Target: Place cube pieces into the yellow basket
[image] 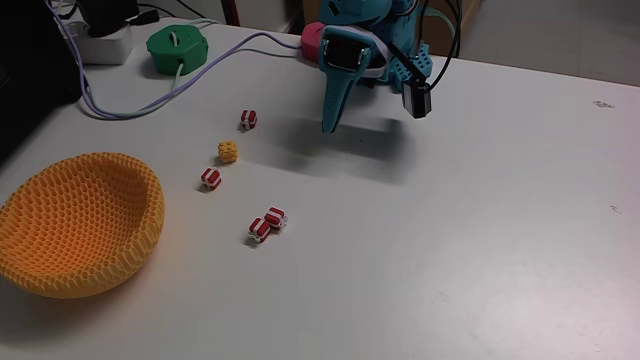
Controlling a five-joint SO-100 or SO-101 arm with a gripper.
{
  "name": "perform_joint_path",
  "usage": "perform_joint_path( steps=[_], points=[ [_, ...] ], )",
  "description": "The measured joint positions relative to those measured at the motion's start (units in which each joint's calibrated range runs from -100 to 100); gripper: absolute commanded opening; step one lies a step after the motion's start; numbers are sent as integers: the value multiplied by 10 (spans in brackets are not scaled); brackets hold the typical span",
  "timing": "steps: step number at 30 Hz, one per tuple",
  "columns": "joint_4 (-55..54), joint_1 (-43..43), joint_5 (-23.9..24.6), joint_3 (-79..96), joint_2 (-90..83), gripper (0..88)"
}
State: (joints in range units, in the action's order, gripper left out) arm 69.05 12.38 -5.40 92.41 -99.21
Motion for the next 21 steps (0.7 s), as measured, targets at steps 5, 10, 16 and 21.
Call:
perform_joint_path(
  steps=[5, 10, 16, 21],
  points=[
    [-13, 112, 62, 0, 37, 40],
    [-13, 156, 102, 0, 35, 18],
    [-130, 102, 205, -66, 204, 264],
    [-368, -20, 364, -151, 504, 333]
  ],
)
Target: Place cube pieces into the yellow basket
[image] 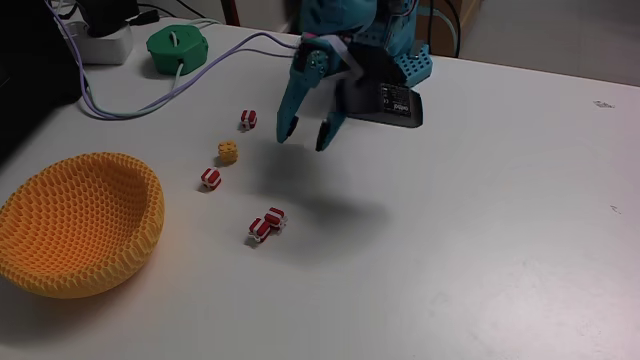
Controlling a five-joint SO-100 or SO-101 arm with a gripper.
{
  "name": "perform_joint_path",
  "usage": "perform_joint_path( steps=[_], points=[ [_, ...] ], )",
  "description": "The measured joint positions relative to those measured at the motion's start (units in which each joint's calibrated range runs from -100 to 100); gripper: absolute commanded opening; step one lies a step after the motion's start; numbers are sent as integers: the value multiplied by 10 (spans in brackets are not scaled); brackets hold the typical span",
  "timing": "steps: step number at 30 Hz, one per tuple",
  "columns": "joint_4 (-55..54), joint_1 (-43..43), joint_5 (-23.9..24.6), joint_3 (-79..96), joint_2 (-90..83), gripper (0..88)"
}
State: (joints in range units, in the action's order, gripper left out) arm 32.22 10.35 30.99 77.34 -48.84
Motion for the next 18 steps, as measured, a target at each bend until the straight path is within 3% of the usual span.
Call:
perform_joint_path(
  steps=[5, 18],
  points=[
    [-307, -22, 117, -23, 281, 322],
    [-547, 3, 161, -221, 603, 268]
  ],
)
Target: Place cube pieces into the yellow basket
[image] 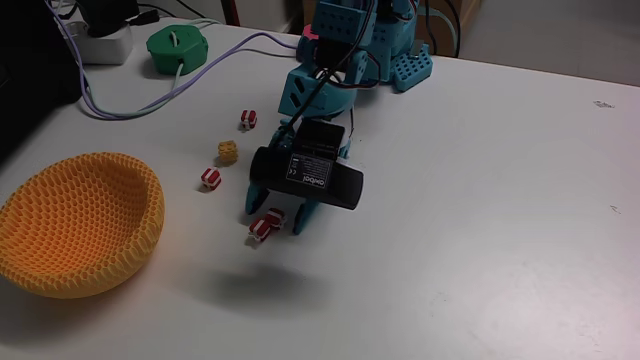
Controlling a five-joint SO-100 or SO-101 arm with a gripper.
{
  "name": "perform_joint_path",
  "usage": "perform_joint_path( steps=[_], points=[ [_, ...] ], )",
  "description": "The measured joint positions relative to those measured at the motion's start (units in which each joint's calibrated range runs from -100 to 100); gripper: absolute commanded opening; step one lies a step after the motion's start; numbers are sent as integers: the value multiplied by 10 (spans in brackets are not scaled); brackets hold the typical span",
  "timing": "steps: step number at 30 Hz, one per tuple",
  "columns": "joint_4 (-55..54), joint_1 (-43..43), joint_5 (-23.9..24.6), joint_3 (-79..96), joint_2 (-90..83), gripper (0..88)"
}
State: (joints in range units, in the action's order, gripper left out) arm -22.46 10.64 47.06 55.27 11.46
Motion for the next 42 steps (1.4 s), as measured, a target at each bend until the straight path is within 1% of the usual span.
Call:
perform_joint_path(
  steps=[4, 5, 6, 7, 10, 13, 17, 21, 24, 26, 29, 34, 35, 37, 38, 39, 42],
  points=[
    [-26, 1, 6, -47, 61, 203],
    [-28, 1, 8, -52, 72, 154],
    [-31, 2, 10, -55, 80, 35],
    [-34, 3, 14, -54, 86, 0],
    [-34, 8, 23, -55, 91, 0],
    [-33, 10, 22, -58, 91, 0],
    [-16, 25, -8, -58, 36, 0],
    [129, 59, -53, -120, -39, 0],
    [270, 86, -84, -224, -92, 0],
    [337, 109, -99, -297, -100, 0],
    [389, 140, -115, -399, -97, 0],
    [386, 180, -128, -524, -27, 0],
    [366, 188, -130, -540, -5, 48],
    [318, 200, -131, -564, 43, 329],
    [308, 205, -136, -576, 67, 390],
    [300, 211, -145, -579, 87, 425],
    [283, 215, -157, -579, 118, 489]
  ],
)
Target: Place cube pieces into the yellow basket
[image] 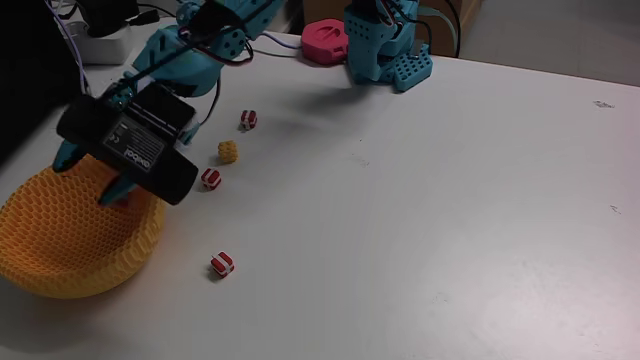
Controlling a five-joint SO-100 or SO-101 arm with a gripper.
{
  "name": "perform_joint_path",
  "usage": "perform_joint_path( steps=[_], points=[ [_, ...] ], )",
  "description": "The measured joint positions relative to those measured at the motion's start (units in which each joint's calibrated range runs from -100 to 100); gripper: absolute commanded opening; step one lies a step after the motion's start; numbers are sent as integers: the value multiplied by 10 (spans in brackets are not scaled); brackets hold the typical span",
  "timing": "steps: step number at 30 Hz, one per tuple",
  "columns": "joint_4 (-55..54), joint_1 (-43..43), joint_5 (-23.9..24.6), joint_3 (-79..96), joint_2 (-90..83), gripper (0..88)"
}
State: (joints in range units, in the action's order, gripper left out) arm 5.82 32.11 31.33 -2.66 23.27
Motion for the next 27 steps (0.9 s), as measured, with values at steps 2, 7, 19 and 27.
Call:
perform_joint_path(
  steps=[2, 7, 19, 27],
  points=[
    [-1, -3, -6, 0, 3, 509],
    [94, -9, -21, -18, -7, 519],
    [433, -262, 105, 86, -177, 512],
    [-35, -250, 136, 360, -112, 471]
  ],
)
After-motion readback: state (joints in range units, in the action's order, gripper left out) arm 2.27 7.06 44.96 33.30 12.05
